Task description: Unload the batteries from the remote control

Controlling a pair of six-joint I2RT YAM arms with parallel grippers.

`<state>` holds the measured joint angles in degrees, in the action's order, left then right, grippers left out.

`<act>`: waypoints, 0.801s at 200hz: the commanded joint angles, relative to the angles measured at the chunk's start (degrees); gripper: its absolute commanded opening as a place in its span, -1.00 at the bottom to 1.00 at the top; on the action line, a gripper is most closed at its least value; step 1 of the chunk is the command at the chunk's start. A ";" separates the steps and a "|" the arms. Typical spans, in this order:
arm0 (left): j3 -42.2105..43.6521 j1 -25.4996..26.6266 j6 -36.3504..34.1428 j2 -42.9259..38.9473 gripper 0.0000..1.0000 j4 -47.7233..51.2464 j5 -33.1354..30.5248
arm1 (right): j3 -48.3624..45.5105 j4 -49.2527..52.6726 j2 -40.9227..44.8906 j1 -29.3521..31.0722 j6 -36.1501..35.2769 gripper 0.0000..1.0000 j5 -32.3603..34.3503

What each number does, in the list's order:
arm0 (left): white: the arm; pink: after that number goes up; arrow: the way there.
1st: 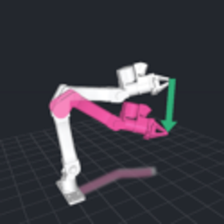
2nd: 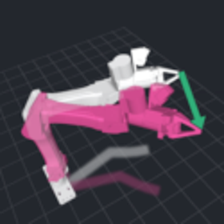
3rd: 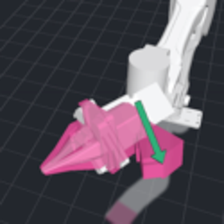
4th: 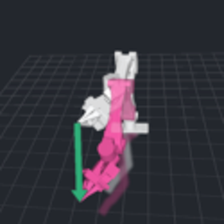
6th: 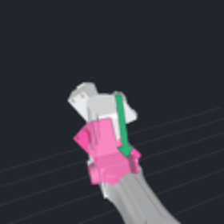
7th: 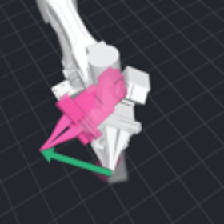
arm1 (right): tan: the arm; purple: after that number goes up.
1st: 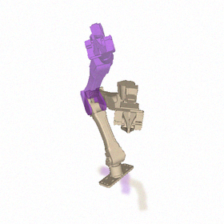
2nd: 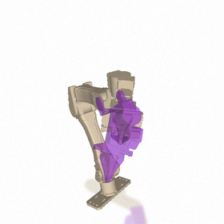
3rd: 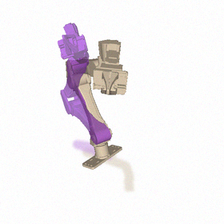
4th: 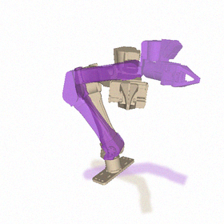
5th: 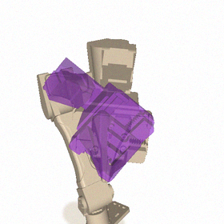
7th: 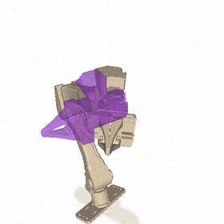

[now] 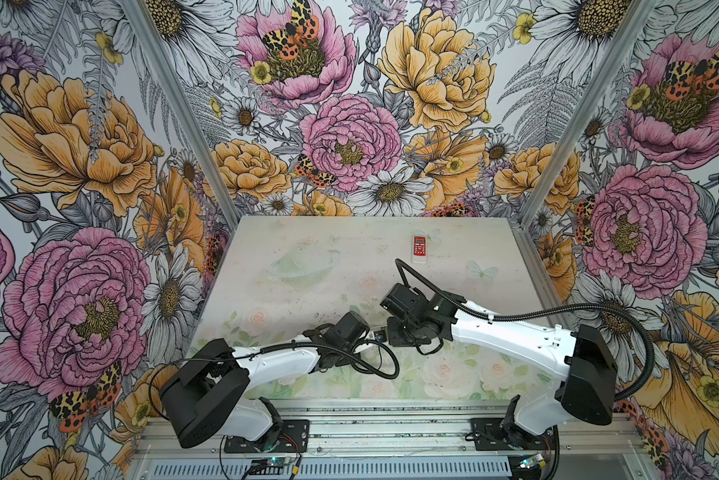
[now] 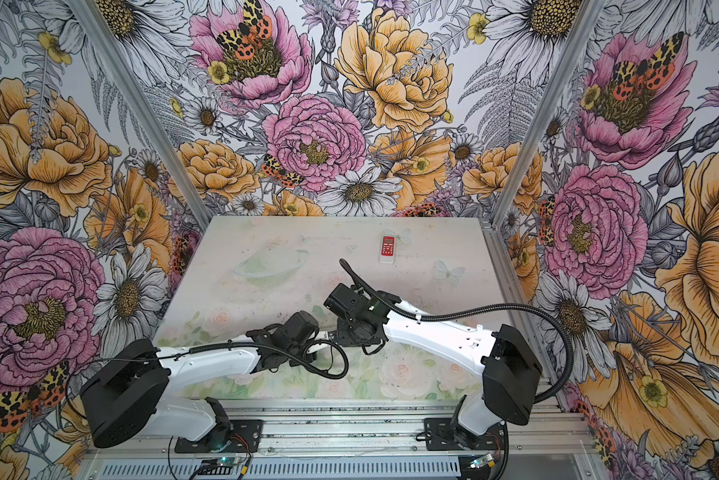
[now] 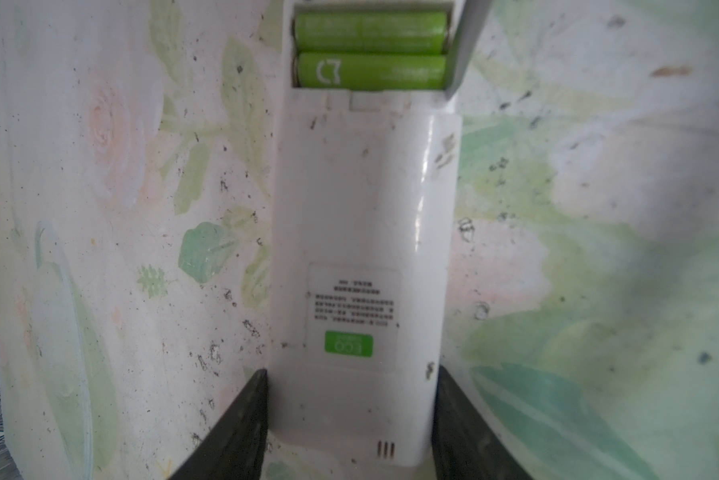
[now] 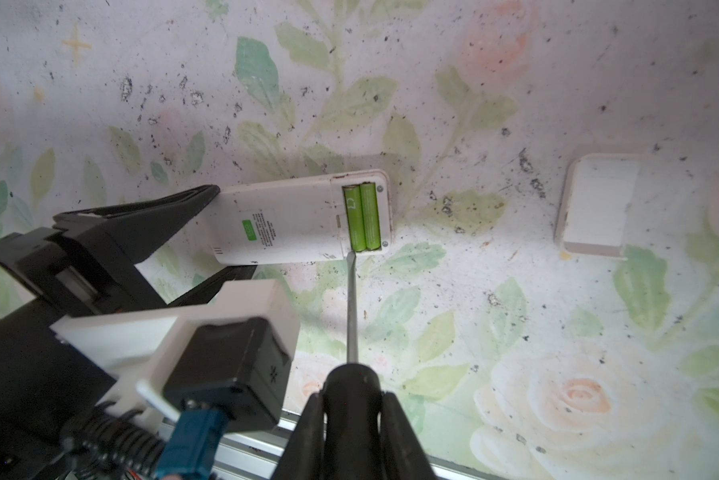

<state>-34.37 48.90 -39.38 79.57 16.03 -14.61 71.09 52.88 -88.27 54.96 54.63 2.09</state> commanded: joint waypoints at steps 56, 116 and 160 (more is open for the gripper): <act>0.01 0.12 0.09 -1.17 -0.60 -1.67 -0.15 | -0.32 1.87 0.71 0.15 0.48 -1.00 3.52; 0.01 0.20 0.26 -1.00 -0.61 -1.82 -0.24 | -0.07 2.49 1.51 0.14 0.66 -1.00 4.23; 0.09 0.23 0.33 -1.08 -0.62 -1.83 -0.24 | -0.20 3.02 2.01 -0.01 0.95 -1.00 4.81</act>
<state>-34.37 48.90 -39.38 79.57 15.51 -14.59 71.09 53.95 -88.09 54.94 54.63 3.77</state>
